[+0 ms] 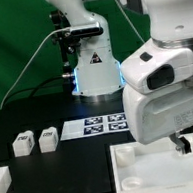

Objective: Assemble one leg

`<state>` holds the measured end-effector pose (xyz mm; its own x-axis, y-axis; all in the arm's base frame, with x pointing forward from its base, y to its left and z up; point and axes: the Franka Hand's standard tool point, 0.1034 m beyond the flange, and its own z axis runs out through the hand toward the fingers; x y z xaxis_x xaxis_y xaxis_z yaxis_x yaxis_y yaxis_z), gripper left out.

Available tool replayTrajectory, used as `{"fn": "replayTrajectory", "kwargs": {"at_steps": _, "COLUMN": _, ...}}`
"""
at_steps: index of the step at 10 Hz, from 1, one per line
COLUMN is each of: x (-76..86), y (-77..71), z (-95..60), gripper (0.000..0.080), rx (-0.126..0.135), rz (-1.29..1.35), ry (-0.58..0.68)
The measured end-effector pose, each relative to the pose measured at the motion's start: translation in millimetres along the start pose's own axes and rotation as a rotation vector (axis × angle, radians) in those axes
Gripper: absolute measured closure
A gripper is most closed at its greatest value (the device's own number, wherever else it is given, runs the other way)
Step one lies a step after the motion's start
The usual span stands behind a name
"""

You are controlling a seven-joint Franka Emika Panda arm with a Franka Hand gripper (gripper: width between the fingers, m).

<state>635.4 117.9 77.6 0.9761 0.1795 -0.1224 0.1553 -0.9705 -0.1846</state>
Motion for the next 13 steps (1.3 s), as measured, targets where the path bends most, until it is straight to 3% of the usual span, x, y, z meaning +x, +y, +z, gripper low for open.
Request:
{"fn": "replayTrajectory", "kwargs": {"at_steps": 1, "x": -0.2, "y": -0.6, "z": 0.4, "gripper": 0.015, "rx": 0.001, "rz": -0.001, "ry": -0.001}}
{"fn": "replayTrajectory", "kwargs": {"at_steps": 3, "x": -0.4, "y": -0.5, "z": 1.3, "gripper": 0.0383, "rx": 0.001, "rz": 0.0, "ry": -0.003}}
{"fn": "replayTrajectory", "kwargs": {"at_steps": 4, "x": -0.4, "y": 0.4, "z": 1.3, "gripper": 0.0383, "rx": 0.0, "rz": 0.001, "ry": -0.002}}
{"fn": "replayTrajectory", "kwargs": {"at_steps": 5, "x": -0.4, "y": 0.6, "z": 1.3, "gripper": 0.0504, "rx": 0.0, "rz": 0.001, "ry": -0.002}}
{"fn": "replayTrajectory", "kwargs": {"at_steps": 8, "x": 0.8, "y": 1.7, "z": 1.0, "gripper": 0.0504, "rx": 0.012, "rz": 0.136, "ry": 0.041}}
{"fn": "replayTrajectory", "kwargs": {"at_steps": 12, "x": 1.6, "y": 4.4, "z": 1.0, "gripper": 0.0504, "rx": 0.088, "rz": 0.864, "ry": 0.079}}
{"fn": "replayTrajectory", "kwargs": {"at_steps": 13, "x": 1.4, "y": 4.5, "z": 1.0, "gripper": 0.0504, "rx": 0.091, "rz": 0.897, "ry": 0.076}}
